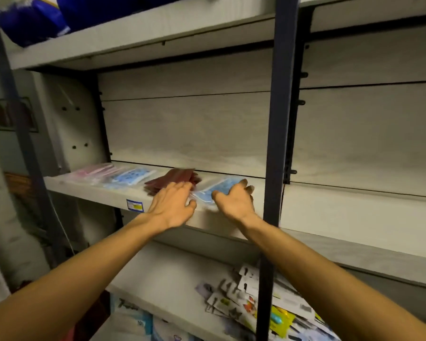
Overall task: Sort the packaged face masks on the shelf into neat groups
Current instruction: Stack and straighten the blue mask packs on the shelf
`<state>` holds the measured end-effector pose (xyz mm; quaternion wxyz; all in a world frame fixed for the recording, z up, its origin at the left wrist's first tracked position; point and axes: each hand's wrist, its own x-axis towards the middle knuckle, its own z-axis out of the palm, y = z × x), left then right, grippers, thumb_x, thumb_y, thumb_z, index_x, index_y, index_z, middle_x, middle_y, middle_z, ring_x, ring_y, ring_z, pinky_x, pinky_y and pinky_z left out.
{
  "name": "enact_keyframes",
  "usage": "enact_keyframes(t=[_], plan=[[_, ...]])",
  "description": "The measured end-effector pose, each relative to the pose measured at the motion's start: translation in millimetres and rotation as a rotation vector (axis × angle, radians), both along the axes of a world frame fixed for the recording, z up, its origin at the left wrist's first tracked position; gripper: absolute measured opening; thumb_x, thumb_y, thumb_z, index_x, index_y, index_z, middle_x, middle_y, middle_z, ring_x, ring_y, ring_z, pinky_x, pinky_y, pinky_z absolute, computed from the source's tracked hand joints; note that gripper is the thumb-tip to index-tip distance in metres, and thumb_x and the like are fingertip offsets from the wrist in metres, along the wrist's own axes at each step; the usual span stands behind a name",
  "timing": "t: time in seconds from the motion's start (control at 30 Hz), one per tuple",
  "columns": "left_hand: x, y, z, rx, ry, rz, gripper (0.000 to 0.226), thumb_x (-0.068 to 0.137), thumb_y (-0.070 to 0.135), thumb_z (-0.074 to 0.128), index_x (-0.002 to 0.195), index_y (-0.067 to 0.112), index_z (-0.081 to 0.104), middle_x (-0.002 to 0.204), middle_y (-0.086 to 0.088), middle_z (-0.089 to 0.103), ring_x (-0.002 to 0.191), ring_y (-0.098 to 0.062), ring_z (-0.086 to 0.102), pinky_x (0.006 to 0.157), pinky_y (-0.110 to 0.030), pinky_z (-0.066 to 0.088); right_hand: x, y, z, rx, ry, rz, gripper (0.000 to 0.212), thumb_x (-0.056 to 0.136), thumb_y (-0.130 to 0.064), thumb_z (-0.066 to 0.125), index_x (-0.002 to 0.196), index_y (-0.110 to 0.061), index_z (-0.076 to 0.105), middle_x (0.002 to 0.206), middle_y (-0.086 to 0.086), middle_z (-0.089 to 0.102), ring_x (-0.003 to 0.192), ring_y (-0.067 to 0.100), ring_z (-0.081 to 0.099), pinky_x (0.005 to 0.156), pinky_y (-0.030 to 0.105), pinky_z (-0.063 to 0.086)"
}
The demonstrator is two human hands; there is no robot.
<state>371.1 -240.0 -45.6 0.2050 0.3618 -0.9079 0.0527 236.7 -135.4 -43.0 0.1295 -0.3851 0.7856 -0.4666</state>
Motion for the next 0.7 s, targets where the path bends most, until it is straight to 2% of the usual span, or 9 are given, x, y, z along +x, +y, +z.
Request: enact_keyframes(t=[0.13,0.2,0.3,0.4,0.47,0.57,0.7], plan=[[-24.9,-39.6,7.5,0.013,-0.060,-0.065,0.044,0.100,0.038,0.046,0.140,0.020,0.049,0.144,-0.008,0.055,0.130,-0.030,0.048,0.102,-0.041,0.040,-20.1,-40.1,1.1,-0.151,-0.461,-0.143,0.062,0.086,-0.031,0.066,0.135,-0.003,0.039,0.136,0.024,0.046,0.118,0.039,0.055,0.102,0.050,0.050],[-36.4,-52.6,4.1,0.029,-0.082,-0.112,0.046,0.102,0.040,0.044,0.144,0.022,0.048,0.146,-0.007,0.054,0.131,-0.030,0.047,0.104,-0.041,0.037,-31.6,-50.4,3.5,-0.204,-0.580,-0.214,0.060,0.083,-0.028,0.068,0.132,-0.002,0.045,0.126,0.023,0.054,0.113,0.037,0.058,0.102,0.046,0.050],[-46.3,-61.9,-13.9,-0.005,-0.085,-0.160,0.037,0.101,0.040,0.043,0.130,0.023,0.059,0.132,-0.005,0.063,0.119,-0.027,0.052,0.098,-0.038,0.037,-45.8,-54.1,6.8,-0.276,-0.724,-0.244,0.037,0.082,-0.018,0.067,0.114,-0.004,0.056,0.100,0.016,0.059,0.097,0.032,0.060,0.093,0.041,0.053],[-47.2,-70.0,-29.9,-0.045,0.038,-0.201,0.033,0.097,0.039,0.046,0.119,0.024,0.065,0.120,-0.002,0.066,0.108,-0.023,0.054,0.095,-0.037,0.038,-47.7,-57.5,10.7,-0.187,-0.877,-0.163,0.036,0.086,-0.021,0.067,0.114,-0.001,0.059,0.100,0.020,0.062,0.085,0.030,0.060,0.075,0.036,0.053],[-45.6,-75.6,-38.0,-0.065,0.106,-0.234,0.031,0.097,0.039,0.045,0.116,0.025,0.066,0.117,0.000,0.065,0.104,-0.021,0.053,0.094,-0.037,0.037,-40.9,-65.3,9.3,-0.114,-0.911,-0.103,0.030,0.089,-0.026,0.068,0.104,0.000,0.062,0.088,0.017,0.065,0.070,0.024,0.059,0.063,0.032,0.051],[-45.8,-80.5,-41.2,-0.116,0.139,-0.262,0.031,0.095,0.040,0.044,0.111,0.027,0.066,0.111,0.003,0.067,0.103,-0.019,0.052,0.096,-0.036,0.035,-30.3,-78.2,3.2,-0.117,-0.791,-0.170,0.022,0.089,-0.020,0.072,0.100,-0.003,0.063,0.082,0.015,0.067,0.060,0.022,0.063,0.047,0.026,0.054],[-44.0,-83.6,-43.3,-0.090,0.180,-0.293,0.031,0.096,0.044,0.044,0.109,0.027,0.065,0.110,0.004,0.068,0.104,-0.019,0.053,0.101,-0.036,0.033,-27.9,-82.5,-2.8,-0.146,-0.666,-0.245,0.018,0.088,-0.010,0.068,0.104,-0.004,0.063,0.092,0.016,0.073,0.076,0.026,0.073,0.062,0.036,0.063]])
